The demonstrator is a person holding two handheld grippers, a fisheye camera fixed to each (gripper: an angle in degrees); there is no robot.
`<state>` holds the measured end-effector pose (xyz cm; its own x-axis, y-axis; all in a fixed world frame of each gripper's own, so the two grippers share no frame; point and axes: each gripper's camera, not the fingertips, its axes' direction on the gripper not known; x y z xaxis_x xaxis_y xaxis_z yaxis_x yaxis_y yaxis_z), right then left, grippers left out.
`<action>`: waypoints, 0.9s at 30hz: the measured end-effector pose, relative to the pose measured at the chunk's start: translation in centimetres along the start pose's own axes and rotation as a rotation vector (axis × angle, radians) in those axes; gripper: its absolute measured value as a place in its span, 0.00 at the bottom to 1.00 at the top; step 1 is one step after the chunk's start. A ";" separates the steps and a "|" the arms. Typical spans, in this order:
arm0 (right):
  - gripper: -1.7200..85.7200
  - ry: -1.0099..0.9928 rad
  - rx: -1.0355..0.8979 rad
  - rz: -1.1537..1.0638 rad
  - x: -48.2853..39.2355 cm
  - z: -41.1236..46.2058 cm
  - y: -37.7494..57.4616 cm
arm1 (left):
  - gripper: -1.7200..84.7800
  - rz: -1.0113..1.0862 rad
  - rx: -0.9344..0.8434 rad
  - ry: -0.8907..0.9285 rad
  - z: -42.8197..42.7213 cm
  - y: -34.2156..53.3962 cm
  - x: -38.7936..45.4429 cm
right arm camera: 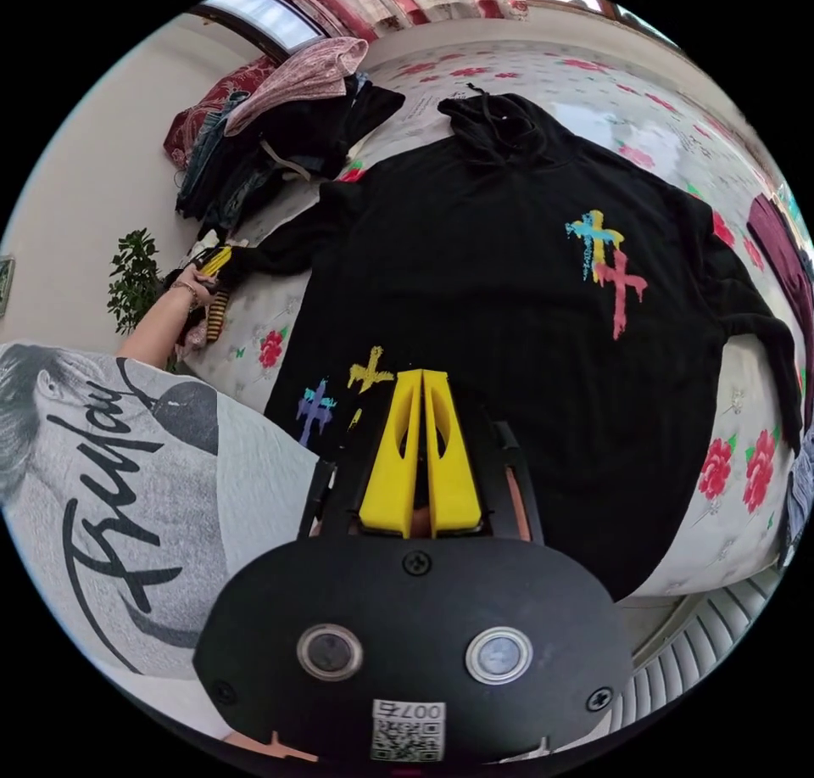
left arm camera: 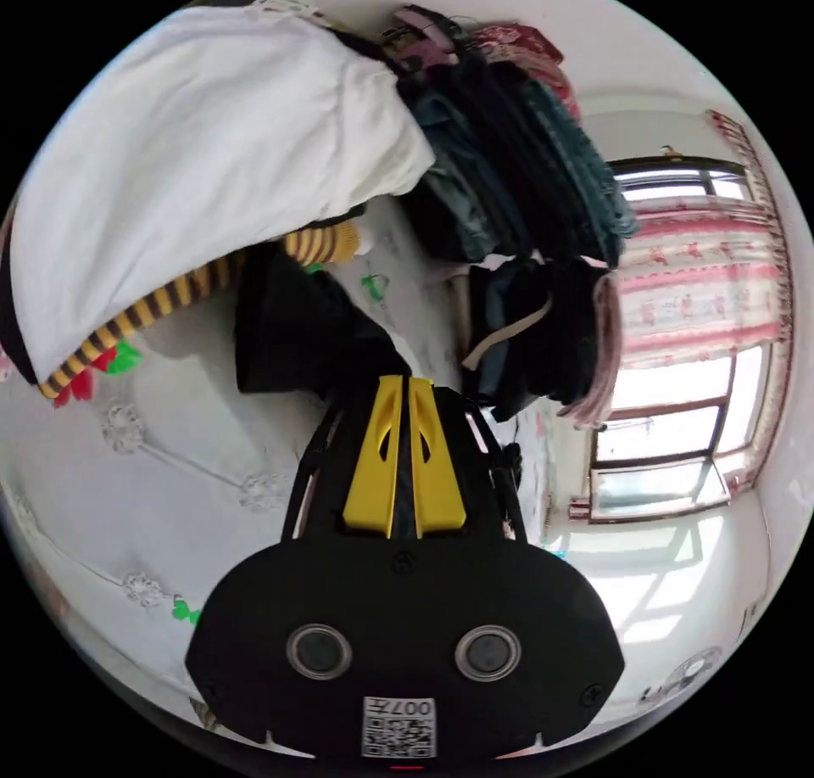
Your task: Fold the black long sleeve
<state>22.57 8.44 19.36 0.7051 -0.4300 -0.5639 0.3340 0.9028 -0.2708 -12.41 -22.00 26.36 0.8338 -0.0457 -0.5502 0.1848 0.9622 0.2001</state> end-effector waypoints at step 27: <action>0.05 -0.093 0.260 0.335 16.1 -1.7 11.1 | 0.18 1.104 -0.919 0.476 12.3 35.8 24.9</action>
<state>36.61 11.50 5.95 0.8509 -0.1218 -0.5111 0.2152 0.9682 0.1275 21.34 7.98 29.76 0.0585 0.7051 -0.7066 -0.9324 0.2915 0.2137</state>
